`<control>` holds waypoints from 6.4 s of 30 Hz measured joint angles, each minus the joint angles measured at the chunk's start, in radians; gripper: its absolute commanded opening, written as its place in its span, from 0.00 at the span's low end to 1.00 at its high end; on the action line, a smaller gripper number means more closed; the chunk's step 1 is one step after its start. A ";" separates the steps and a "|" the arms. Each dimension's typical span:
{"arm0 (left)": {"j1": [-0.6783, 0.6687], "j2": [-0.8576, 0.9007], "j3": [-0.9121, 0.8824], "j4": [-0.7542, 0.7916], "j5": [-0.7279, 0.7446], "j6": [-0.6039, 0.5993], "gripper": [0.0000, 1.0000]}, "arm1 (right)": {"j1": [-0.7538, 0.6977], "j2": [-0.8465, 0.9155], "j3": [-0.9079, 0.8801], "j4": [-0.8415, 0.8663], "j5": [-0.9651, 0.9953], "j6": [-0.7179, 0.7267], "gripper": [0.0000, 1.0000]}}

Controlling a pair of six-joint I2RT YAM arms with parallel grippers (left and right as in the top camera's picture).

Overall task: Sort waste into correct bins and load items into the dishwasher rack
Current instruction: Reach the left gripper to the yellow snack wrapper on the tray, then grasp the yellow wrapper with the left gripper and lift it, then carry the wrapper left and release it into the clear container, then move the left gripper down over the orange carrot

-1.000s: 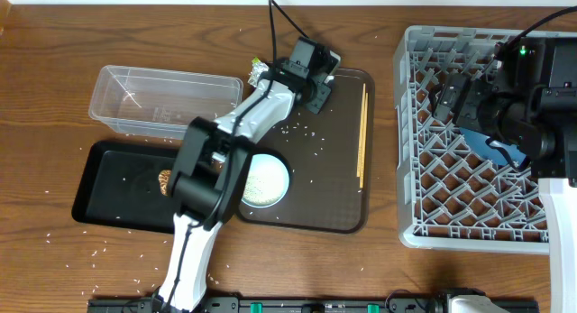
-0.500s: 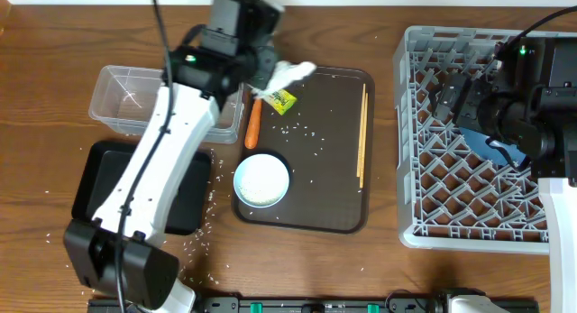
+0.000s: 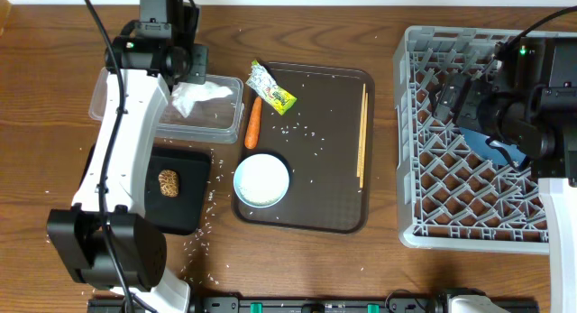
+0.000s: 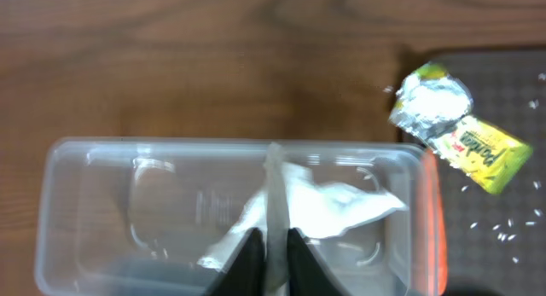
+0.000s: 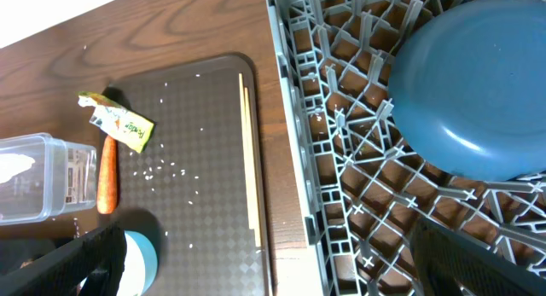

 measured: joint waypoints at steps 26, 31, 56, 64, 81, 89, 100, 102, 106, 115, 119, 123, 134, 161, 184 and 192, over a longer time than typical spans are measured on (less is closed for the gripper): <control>-0.393 0.385 -0.037 0.242 0.077 -0.003 0.65 | 0.000 0.000 0.000 0.000 -0.010 0.000 0.99; -0.405 0.447 -0.038 0.312 -0.033 -0.023 0.65 | 0.000 0.000 0.000 0.000 -0.017 0.000 0.99; -0.404 0.466 -0.031 0.297 -0.029 -0.064 0.06 | 0.000 0.000 0.000 0.000 -0.019 0.000 0.99; -0.406 0.256 -0.031 0.225 0.091 -0.068 0.06 | 0.000 0.000 0.000 0.000 -0.019 0.000 0.99; -0.309 -0.034 -0.024 0.075 0.032 -0.102 0.49 | 0.000 0.000 0.000 0.000 -0.019 0.000 0.99; -0.348 0.181 -0.040 0.135 0.161 -0.127 0.66 | 0.000 0.000 0.000 0.000 -0.019 0.000 0.99; -0.359 0.398 -0.062 0.303 0.180 -0.202 0.66 | 0.000 0.000 0.000 -0.001 -0.019 0.000 0.99; -0.359 0.399 -0.062 0.329 0.179 -0.207 0.66 | 0.000 0.000 0.000 -0.001 -0.019 0.000 0.99; -0.359 0.418 -0.062 0.396 0.176 -0.221 0.43 | 0.000 0.000 0.000 -0.001 -0.019 0.000 0.99; -0.359 0.463 -0.062 0.439 0.176 -0.220 0.06 | 0.000 0.000 0.000 -0.002 -0.019 0.000 0.99; -0.360 0.450 -0.061 0.360 0.175 -0.220 0.06 | 0.000 0.000 0.000 -0.008 -0.019 0.000 0.99; -0.360 0.354 -0.061 0.241 0.175 -0.221 0.06 | 0.000 0.000 0.000 -0.008 -0.019 0.000 0.99; -0.322 -0.044 -0.001 0.057 -0.019 -0.292 0.06 | 0.000 0.000 0.000 -0.008 -0.019 0.000 0.99; -0.069 0.103 -0.102 0.085 -0.109 -1.022 0.66 | 0.000 0.000 0.000 -0.010 -0.019 0.000 0.99; -0.233 -0.146 -0.171 -0.354 0.285 -0.232 0.66 | 0.013 0.045 0.000 0.021 -0.047 0.000 0.99; -0.433 -0.144 -0.346 -0.284 0.267 -0.217 0.63 | -0.009 0.047 0.000 0.068 0.010 0.024 0.99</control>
